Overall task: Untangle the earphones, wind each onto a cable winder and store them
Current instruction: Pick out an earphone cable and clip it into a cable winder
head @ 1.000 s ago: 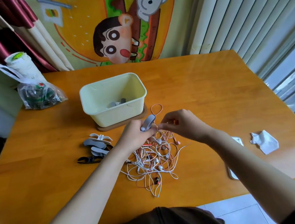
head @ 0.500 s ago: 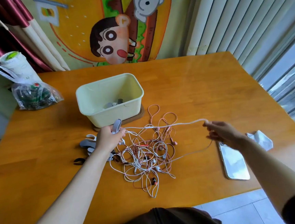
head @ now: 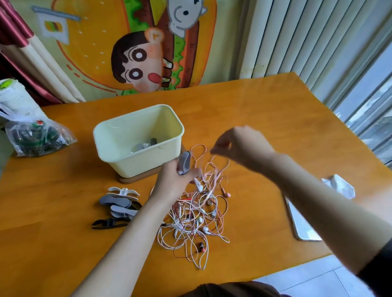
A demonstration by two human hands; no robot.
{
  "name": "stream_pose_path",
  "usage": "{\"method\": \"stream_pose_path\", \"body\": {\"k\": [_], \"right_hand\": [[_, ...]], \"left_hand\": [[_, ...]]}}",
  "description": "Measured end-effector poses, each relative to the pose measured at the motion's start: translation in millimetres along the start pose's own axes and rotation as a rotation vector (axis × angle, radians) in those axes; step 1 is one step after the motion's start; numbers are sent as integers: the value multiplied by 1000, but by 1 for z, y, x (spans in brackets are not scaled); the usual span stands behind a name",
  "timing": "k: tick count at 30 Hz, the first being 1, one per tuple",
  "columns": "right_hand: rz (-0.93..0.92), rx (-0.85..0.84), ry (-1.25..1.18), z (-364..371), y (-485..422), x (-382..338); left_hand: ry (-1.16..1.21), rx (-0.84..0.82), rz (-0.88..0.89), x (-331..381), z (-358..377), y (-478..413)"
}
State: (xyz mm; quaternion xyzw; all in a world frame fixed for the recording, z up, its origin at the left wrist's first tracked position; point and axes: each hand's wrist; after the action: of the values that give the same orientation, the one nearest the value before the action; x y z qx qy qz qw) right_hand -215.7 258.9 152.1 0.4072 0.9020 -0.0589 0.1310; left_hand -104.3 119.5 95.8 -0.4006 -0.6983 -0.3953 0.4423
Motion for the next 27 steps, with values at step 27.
{"method": "stream_pose_path", "body": {"k": [27], "right_hand": [[-142,-317,-271,69,22,-14]], "left_hand": [[-199,-206,-204,-13,-2,17]]}}
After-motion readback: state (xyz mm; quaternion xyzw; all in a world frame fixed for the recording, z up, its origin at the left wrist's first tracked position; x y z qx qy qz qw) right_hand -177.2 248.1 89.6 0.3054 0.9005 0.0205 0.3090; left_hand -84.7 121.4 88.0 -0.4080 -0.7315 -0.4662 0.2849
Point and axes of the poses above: each hand's wrist, its own y-axis away from the middle knuckle, its own z-axis out of the palm, x = y × z
